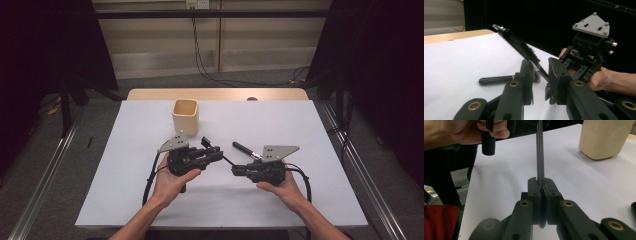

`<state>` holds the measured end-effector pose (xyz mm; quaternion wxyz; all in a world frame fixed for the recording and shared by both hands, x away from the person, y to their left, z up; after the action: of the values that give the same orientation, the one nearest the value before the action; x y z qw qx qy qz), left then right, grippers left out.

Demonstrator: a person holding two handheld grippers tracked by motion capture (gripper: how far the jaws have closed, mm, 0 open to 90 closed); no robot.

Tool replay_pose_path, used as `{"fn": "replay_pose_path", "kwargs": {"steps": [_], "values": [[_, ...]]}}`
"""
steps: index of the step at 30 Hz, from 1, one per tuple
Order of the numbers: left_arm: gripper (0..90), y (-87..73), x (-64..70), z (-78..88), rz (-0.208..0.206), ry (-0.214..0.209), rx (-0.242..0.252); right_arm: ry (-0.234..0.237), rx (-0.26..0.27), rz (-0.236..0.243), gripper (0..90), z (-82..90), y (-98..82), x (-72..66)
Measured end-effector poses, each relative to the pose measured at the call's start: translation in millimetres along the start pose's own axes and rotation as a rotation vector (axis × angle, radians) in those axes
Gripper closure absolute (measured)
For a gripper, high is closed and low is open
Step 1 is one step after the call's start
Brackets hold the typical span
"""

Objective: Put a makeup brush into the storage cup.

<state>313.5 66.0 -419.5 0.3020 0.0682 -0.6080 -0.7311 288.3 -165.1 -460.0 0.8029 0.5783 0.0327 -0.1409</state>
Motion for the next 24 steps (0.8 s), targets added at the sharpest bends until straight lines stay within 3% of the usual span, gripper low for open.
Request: {"fn": "replay_pose_path", "kwargs": {"steps": [4,12,18,24], "values": [[76.0,1.2,0.8,0.9,0.000,-0.008,-0.001,-0.001,-0.003,0.007,86.1,-0.6,-0.1,-0.7],[80.8,5.6,3.8,0.5,0.049,-0.045,0.000,0.005,-0.007,0.016,85.8,-2.6,-0.4,-1.3],[85.2,9.9,12.3,-0.2,0.022,-0.063,0.001,0.009,-0.014,0.006,84.1,-6.2,-1.3,-0.9],[85.6,11.2,13.6,2.2,0.011,-0.056,0.005,0.003,0.018,-0.007,78.9,-3.5,-0.2,0.0]]}}
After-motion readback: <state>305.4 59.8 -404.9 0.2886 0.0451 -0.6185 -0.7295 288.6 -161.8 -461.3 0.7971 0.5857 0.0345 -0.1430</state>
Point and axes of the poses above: each handheld gripper's, and its own axes: z roughly backward along the jaws, y roughly out of its top, x roughly to its right, the point moved 3 cm from there along -z, roughly forward along the jaws, and after that the axes turned 12 degrees about y, right-handed, at the moved point
